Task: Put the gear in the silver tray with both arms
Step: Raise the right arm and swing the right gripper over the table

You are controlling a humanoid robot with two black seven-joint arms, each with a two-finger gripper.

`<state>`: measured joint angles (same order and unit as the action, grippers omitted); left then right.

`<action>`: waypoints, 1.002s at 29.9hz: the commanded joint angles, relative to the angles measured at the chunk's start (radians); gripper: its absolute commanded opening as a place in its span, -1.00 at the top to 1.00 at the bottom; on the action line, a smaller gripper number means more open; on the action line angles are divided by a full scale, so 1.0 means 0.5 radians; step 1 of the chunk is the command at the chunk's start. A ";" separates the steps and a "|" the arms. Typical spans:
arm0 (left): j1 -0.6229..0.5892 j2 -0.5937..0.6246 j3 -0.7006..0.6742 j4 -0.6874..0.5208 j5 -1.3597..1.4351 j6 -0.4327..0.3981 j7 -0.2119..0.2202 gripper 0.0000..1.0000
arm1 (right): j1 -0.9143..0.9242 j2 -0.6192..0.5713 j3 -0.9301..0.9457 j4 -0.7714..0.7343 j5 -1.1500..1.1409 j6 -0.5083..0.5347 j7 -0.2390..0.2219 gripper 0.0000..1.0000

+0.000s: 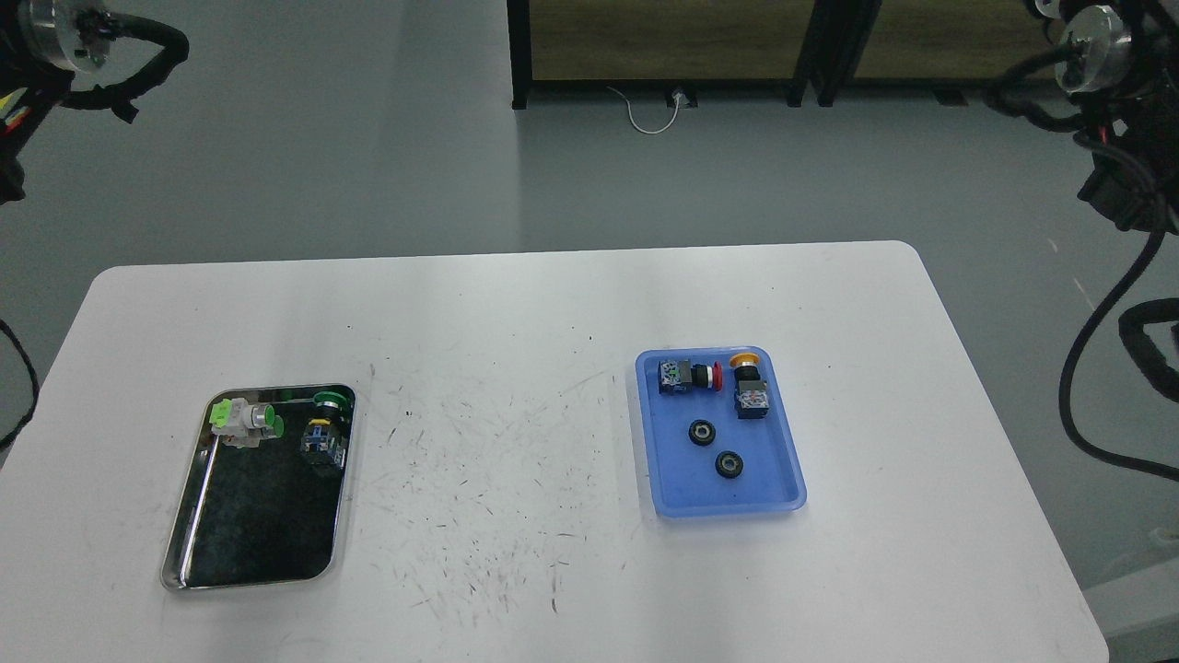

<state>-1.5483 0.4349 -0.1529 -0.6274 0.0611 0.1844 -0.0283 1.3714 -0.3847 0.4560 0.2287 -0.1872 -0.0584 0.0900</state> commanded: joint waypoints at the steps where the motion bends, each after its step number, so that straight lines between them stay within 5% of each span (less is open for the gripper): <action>1: 0.004 0.002 -0.001 0.000 0.001 -0.019 0.008 -0.97 | 0.018 0.048 -0.013 0.000 0.003 -0.006 -0.002 -0.99; 9: -0.042 0.008 -0.215 0.079 -0.027 -0.062 0.023 -0.97 | 0.037 0.082 -0.001 0.003 0.009 -0.215 0.032 -1.00; 18: 0.062 0.201 -0.314 0.113 -0.033 -0.347 -0.041 -0.97 | -0.046 0.125 -0.142 0.091 -0.003 0.037 0.041 -1.00; 23: 0.176 0.391 -0.286 0.034 -0.012 -0.491 -0.130 -0.97 | -0.141 -0.028 -0.277 0.468 -0.021 0.159 0.041 -1.00; 30: 0.369 0.887 -0.286 -0.426 -0.003 -0.718 -0.167 -0.97 | -0.209 -0.322 -0.501 1.039 -0.018 0.322 0.013 -1.00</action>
<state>-1.4016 0.7780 -0.2960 -0.7450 0.0564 -0.1365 -0.0996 1.2759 -0.4945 0.2441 0.6442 -0.1978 0.0771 0.1026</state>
